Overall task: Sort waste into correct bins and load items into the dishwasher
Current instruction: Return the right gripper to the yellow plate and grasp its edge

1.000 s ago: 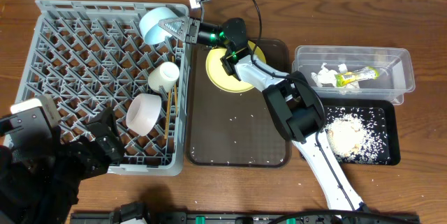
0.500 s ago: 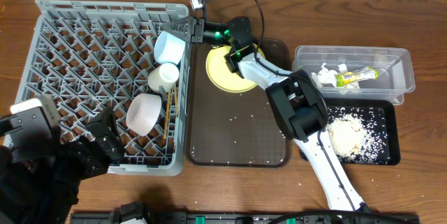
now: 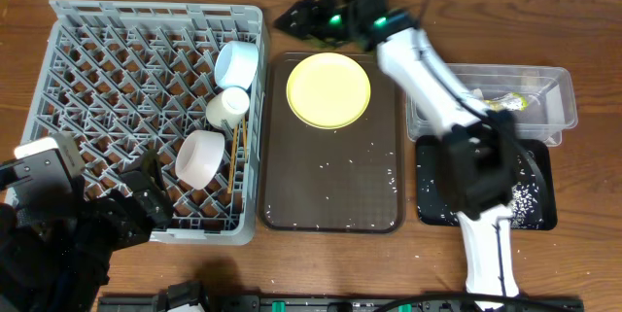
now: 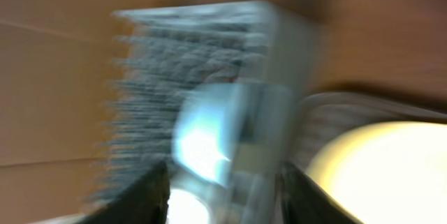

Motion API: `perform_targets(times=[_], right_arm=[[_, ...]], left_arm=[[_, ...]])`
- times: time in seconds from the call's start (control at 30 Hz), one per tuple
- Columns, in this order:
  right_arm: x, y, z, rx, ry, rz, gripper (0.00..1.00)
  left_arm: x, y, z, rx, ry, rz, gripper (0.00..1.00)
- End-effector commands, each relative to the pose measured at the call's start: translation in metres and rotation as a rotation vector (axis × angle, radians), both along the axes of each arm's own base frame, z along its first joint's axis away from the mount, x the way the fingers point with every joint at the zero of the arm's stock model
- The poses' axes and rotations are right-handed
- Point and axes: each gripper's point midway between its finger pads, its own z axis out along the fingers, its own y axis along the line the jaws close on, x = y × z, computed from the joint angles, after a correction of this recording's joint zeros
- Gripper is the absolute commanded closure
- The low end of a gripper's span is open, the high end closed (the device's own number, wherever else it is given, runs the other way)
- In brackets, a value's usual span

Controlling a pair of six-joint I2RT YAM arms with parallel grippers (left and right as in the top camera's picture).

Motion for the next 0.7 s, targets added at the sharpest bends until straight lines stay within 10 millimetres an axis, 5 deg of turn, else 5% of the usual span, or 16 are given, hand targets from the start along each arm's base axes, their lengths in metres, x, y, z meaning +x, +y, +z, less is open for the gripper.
perform_targets(times=[0.0,0.2,0.33,0.47,0.67], right_arm=[[0.014,-0.06,0.004,-0.455,-0.281,-0.017,0.42],[-0.028,-0.103,-0.052,-0.711,-0.071,0.057,0.36],[-0.068,-0.056,-0.07,-0.57,-0.035,0.308,0.36],[-0.098,-0.024,-0.092,-0.606,-0.049,0.405,0.36],[-0.113,-0.005,-0.136,-0.766,-0.132,0.39,0.31]], left_arm=[[0.0,0.002,0.002,-0.002,-0.007,0.012,0.03],[0.0,0.002,0.002,-0.002,-0.007,0.012,0.03],[0.0,0.002,0.002,-0.002,-0.007,0.012,0.03],[0.0,0.001,0.002,-0.002,-0.007,0.012,0.03],[0.0,0.001,0.002,-0.002,-0.007,0.012,0.03]])
